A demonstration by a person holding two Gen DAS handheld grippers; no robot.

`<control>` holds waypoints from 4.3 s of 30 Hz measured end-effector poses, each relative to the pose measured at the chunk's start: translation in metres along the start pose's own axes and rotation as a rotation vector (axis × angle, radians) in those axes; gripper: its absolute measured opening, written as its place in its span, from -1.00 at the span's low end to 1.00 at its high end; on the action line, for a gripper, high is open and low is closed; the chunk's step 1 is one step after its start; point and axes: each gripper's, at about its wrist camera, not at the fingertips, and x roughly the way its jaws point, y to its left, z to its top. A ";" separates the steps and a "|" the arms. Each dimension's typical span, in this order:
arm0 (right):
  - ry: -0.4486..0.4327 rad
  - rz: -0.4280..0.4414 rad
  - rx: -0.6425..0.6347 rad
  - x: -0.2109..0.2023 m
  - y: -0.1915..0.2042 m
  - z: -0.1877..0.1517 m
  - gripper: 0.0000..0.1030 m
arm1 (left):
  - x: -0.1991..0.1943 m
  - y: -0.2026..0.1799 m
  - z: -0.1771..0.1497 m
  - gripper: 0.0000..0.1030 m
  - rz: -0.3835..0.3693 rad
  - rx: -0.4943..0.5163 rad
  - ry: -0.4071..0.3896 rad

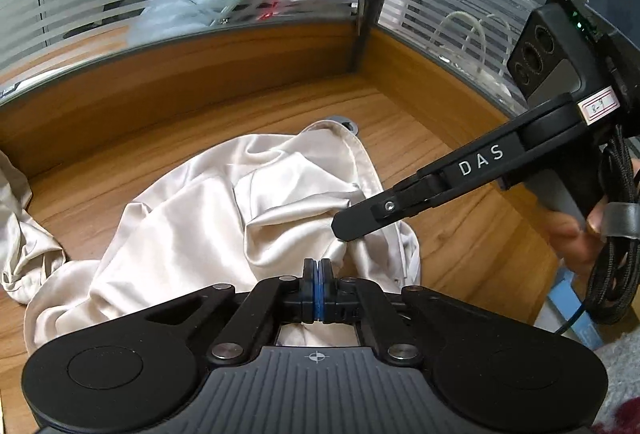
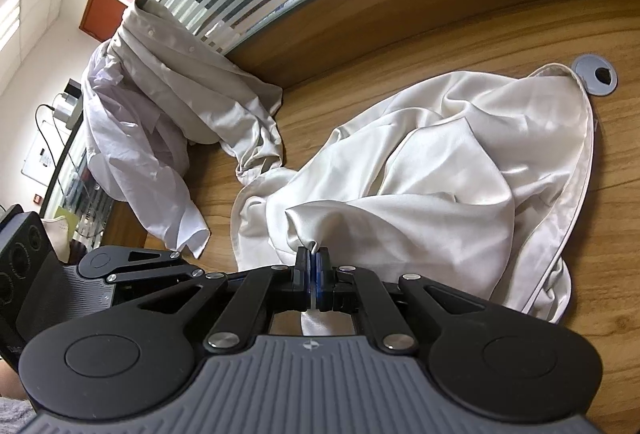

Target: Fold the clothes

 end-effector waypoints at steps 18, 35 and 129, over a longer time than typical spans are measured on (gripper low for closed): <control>0.006 -0.065 -0.031 -0.007 -0.008 -0.005 -0.96 | 0.006 0.007 -0.002 -0.94 0.135 -0.038 0.027; -0.013 -0.062 -0.024 -0.007 -0.007 -0.002 -0.96 | 0.006 -0.026 0.002 -0.90 -0.032 0.106 0.020; 0.104 -0.306 -0.442 0.009 0.000 -0.020 -0.44 | 0.057 0.064 0.031 -0.87 -0.386 -0.522 0.106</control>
